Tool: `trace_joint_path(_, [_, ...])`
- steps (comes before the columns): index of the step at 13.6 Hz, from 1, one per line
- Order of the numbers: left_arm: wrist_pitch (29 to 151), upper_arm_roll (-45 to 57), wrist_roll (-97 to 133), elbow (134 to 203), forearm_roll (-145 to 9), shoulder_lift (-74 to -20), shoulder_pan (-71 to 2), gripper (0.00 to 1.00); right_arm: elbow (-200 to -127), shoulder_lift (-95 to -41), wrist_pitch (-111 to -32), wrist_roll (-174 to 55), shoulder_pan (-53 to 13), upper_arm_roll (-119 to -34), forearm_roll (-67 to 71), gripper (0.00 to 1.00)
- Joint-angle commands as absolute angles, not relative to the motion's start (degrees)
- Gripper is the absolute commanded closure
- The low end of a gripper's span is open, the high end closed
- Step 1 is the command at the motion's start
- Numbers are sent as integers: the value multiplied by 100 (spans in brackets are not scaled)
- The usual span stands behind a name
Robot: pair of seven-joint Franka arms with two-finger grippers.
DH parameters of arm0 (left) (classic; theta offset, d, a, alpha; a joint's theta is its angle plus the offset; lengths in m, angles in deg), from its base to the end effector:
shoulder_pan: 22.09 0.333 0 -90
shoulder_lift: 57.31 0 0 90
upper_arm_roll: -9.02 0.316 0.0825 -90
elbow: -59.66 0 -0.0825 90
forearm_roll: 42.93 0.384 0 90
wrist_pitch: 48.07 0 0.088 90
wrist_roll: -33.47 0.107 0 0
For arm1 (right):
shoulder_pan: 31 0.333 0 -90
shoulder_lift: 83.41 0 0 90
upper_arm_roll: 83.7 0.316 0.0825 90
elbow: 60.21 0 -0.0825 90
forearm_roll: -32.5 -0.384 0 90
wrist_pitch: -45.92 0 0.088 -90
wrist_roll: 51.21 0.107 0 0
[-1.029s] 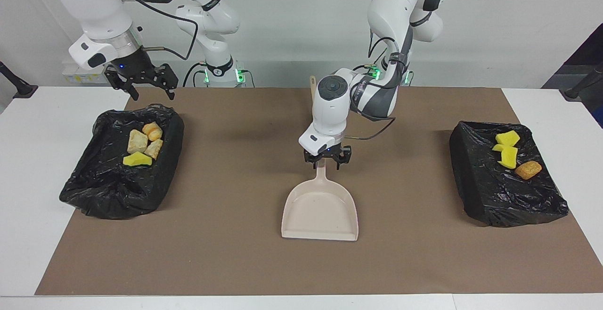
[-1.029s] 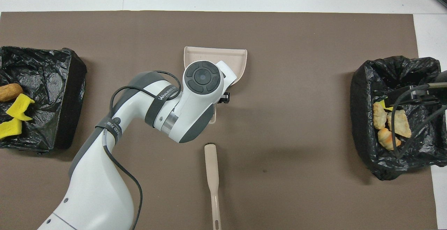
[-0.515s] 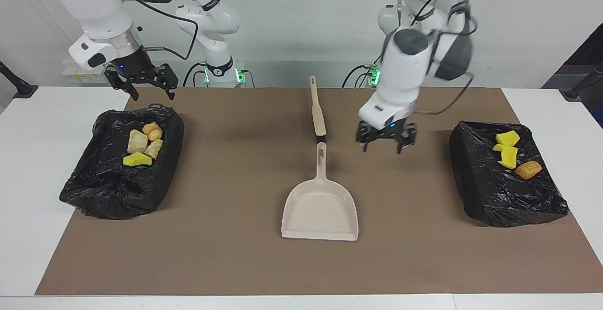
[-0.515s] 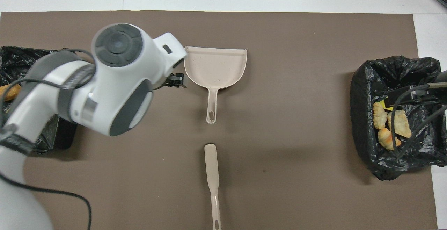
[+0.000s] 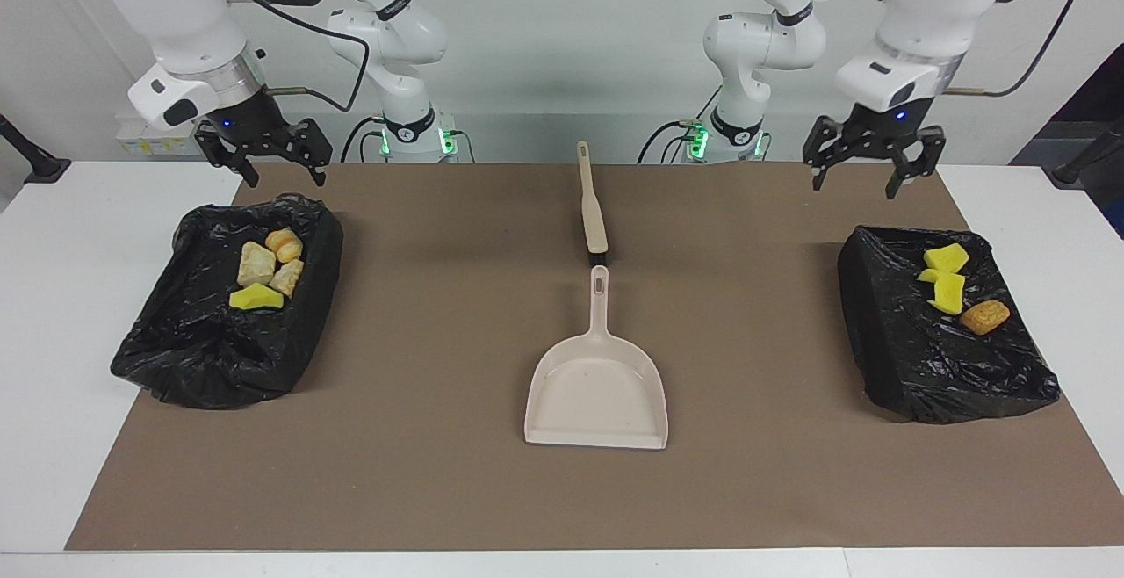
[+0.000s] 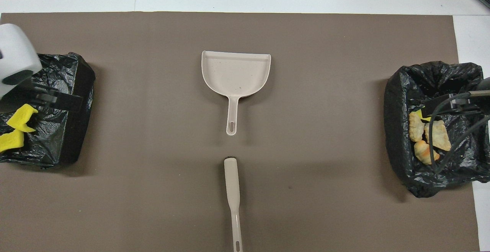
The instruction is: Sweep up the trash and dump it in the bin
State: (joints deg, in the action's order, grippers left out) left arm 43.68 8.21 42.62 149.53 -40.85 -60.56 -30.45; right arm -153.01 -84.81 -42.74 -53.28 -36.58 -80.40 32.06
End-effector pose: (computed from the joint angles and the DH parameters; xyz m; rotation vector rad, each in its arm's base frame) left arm 0.5338 -0.0826 0.6595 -3.0620 0.4929 -0.1389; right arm 0.5431 -0.0204 0.6129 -3.1326 0.0058 0.0746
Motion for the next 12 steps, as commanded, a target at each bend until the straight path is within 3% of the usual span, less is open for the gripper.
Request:
trace_joint_path(1, [3878,797,4691,14352,-4372,-5863,-2632,0,-15276,-8526,-4206,-5209,-3680,-8001,3215,0])
trace_joint_path(6, [3587,762,4577,14534,-4328,-6249,-2614,0,-15276,-8517,-4206,-5209,-3680,-8001,3215,0])
trace_joint_path(12, [3394,797,4059,14631,-4363,-6311,-2517,0,-15276,-8517,-4206,-5209,-3680,-8001,3224,0])
